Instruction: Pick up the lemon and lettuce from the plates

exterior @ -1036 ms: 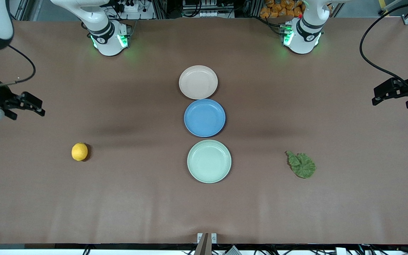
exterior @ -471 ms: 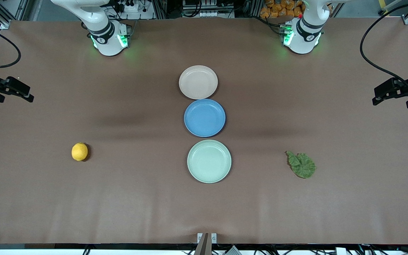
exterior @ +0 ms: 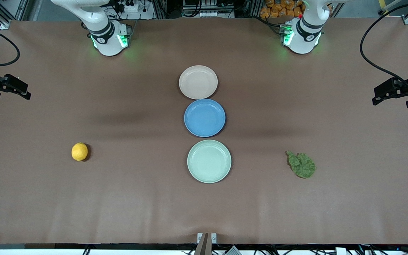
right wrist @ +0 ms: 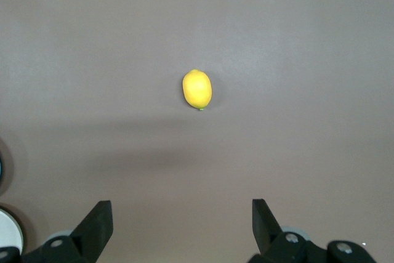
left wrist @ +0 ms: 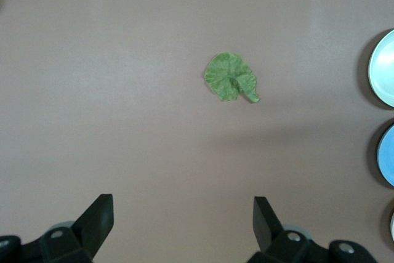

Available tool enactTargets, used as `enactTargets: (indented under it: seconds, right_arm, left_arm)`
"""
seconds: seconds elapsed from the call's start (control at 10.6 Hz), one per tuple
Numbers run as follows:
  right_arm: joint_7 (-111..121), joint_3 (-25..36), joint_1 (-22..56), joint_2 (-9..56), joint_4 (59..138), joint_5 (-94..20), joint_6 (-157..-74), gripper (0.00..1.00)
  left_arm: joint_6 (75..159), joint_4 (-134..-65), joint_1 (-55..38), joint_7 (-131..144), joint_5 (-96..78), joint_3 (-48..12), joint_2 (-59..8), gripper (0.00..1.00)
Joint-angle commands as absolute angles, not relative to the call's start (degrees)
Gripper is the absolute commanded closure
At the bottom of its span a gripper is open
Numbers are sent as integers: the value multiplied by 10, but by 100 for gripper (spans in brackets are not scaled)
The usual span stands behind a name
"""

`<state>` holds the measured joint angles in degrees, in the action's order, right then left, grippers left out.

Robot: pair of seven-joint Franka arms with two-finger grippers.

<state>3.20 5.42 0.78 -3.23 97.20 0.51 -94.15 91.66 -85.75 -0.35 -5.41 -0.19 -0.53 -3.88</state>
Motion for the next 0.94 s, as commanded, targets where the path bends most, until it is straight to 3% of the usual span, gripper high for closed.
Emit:
enactTargets:
  seconds: [0.0,0.85]
  right_arm:
    - [26,50,-2,-30,960,1,-934,0]
    - [25,47,2,-30,961,0,-933,0]
  left_arm:
    - [909,-862,-3,-48,8,-11,-30,0]
    - [902,-862,-3,-47,8,-11,-29,0]
